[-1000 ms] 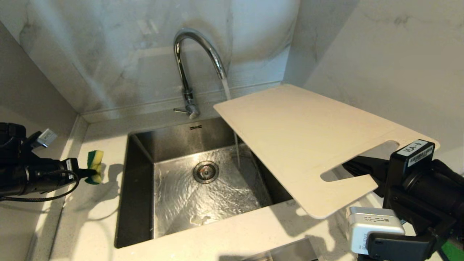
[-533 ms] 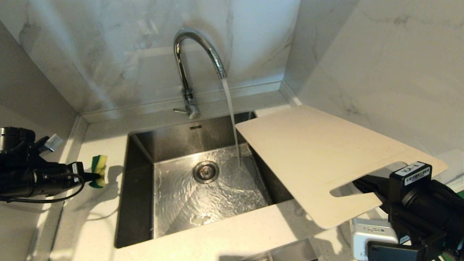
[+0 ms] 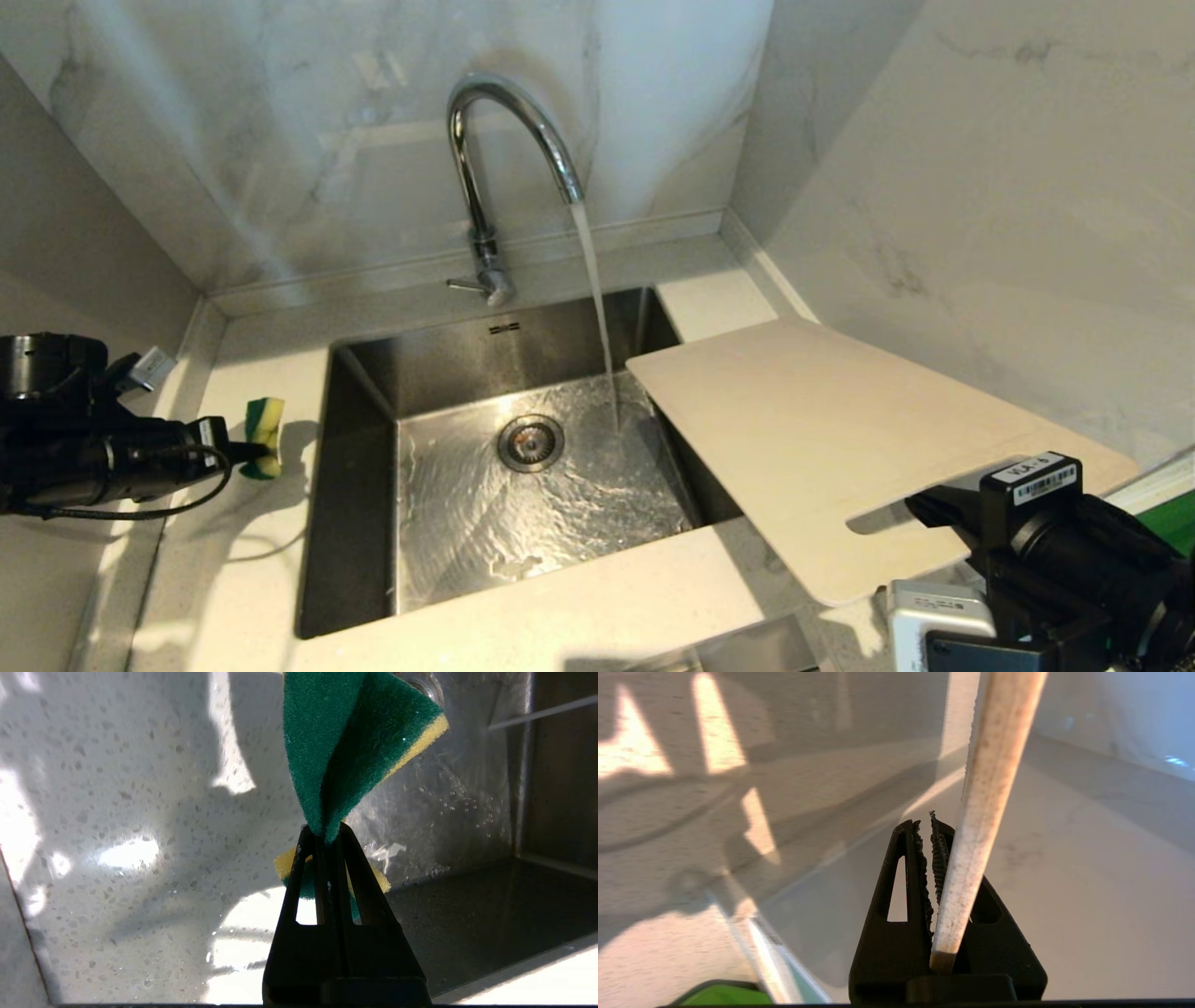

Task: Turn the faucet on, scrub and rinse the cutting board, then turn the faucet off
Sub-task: Put down the cutting board

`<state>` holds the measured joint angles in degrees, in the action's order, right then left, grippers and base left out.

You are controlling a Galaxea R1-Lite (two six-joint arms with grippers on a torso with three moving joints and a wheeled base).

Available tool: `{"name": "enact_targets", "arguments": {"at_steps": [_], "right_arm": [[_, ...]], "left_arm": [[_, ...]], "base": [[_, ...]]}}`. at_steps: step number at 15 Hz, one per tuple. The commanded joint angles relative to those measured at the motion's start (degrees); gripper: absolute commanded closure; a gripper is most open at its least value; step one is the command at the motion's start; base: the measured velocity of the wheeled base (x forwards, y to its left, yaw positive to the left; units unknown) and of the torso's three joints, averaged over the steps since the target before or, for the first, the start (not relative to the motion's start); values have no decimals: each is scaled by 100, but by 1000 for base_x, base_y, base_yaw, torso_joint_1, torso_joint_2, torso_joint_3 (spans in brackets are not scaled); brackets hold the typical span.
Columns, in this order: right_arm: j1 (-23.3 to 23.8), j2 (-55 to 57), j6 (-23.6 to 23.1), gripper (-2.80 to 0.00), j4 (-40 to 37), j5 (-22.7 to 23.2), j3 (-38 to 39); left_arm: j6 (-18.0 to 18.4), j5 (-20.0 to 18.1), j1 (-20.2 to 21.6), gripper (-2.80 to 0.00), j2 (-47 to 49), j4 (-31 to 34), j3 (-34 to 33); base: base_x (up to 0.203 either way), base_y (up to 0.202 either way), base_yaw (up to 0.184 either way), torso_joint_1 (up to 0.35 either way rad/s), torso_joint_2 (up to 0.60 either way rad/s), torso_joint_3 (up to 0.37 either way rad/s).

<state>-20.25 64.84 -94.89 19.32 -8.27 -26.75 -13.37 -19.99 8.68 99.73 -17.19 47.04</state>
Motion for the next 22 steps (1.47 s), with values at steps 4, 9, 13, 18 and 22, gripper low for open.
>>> {"name": "enact_targets", "arguments": {"at_steps": [4,9,13,18,22], "right_arm": [[91,178,3,0,2,-8,203],[91,204,76,0,4,-17,338],[91,241,108,0,2,-26,512],[91,347,669,0,-22,-17,1078],[84,616,687,0,-48,22,1296]], "left_arm": [[-17,-14,-7,0,174,-21,24],[-8,-14,-15,0,170,-21,33],[-17,-14,-8,0,179,-21,34],[-25,-23,-15,0,202,-21,98],[-60,-31,-15,0,323,-123,101]], "base": [[0,0,0,0,0,0],[0,0,0,0,0,0],[0,0,0,0,0,0],[0,0,0,0,0,0],[0,0,0,0,0,0]]}}
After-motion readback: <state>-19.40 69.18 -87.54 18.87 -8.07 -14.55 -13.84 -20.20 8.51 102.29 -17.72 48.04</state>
